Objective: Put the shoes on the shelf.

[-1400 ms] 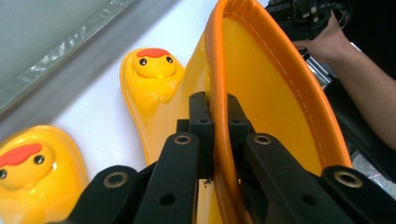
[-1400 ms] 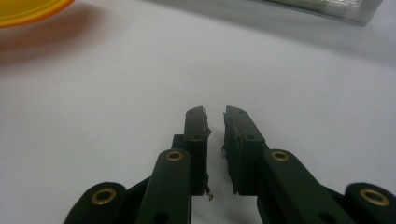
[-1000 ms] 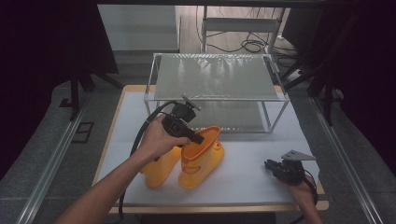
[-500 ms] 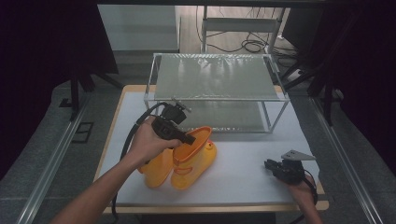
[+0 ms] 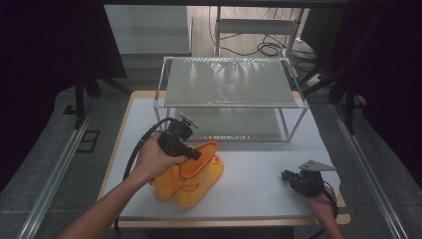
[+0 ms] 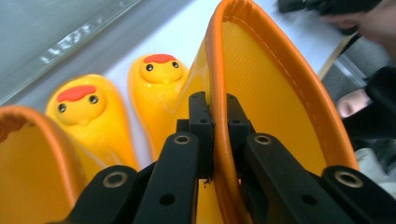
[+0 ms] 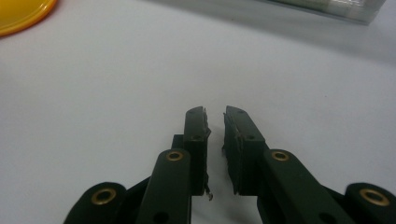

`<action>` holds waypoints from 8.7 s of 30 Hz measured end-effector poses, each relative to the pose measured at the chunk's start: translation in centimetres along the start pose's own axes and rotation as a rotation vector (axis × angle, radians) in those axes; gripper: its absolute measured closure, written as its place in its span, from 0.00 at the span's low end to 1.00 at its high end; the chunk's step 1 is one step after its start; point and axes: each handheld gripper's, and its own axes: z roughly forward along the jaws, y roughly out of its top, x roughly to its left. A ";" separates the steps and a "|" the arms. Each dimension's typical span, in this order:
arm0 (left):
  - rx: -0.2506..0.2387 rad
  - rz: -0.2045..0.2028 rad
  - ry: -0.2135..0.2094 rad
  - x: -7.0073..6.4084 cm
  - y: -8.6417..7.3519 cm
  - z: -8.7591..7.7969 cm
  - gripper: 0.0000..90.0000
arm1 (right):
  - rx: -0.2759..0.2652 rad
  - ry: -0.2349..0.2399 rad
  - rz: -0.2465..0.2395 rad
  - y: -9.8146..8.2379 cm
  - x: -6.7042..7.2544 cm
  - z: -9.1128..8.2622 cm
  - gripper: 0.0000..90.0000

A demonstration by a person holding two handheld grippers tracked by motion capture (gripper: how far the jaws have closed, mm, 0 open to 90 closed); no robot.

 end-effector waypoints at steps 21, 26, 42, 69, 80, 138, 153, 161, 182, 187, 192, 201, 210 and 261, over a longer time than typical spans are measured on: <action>-0.013 0.003 0.004 -0.1 -1.0 -0.9 0.63 | 0.000 -0.001 0.004 0.0 -0.1 -0.1 0.86; -0.067 -0.012 -0.040 0.1 -0.5 -3.0 0.54 | -0.003 -0.004 0.006 -0.1 -0.2 -0.2 0.85; -0.114 -0.038 -0.025 1.4 -1.9 -6.7 0.48 | -0.002 -0.008 0.010 -0.1 -0.3 -0.2 0.84; 0.045 -0.047 -0.040 2.9 -2.8 -4.8 0.38 | -0.001 -0.014 0.017 -0.2 -0.5 -0.3 0.84; 0.085 -0.052 -0.010 2.7 -2.7 -2.7 0.36 | -0.002 -0.013 0.013 -0.1 -0.4 -0.2 0.84; 0.085 -0.060 0.029 3.2 -1.8 -1.4 0.92 | -0.005 -0.024 0.026 0.0 -0.7 -0.1 0.84; 0.034 -0.008 -0.066 1.4 0.5 -4.3 0.92 | -0.007 -0.032 0.028 -0.1 -0.9 -0.3 0.84; 0.002 0.003 -0.118 0.8 1.8 -5.1 0.92 | -0.019 -0.034 0.037 -0.1 -1.1 -0.6 0.84; -0.057 0.063 -0.134 -1.3 4.6 -6.8 0.92 | -0.037 -0.043 0.041 0.0 -0.9 -0.5 0.54; -0.055 0.075 -0.132 -1.7 5.3 -7.2 0.92 | -0.035 -0.045 0.044 -0.1 -0.8 -0.4 0.52; -0.060 0.079 -0.131 -2.0 5.8 -7.4 0.92 | -0.033 -0.042 0.044 0.0 -0.8 -0.3 0.52; -0.076 0.089 -0.137 -2.7 7.2 -7.9 0.92 | -0.035 -0.041 0.045 -0.1 -0.9 -0.4 0.52; -0.076 0.089 -0.156 -3.0 8.6 -7.9 0.92 | -0.035 -0.039 0.046 -0.1 -0.9 -0.4 0.52; -0.230 0.052 -0.230 -1.5 22.5 -11.3 0.92 | -0.046 -0.040 0.068 -0.2 -1.2 -0.5 0.53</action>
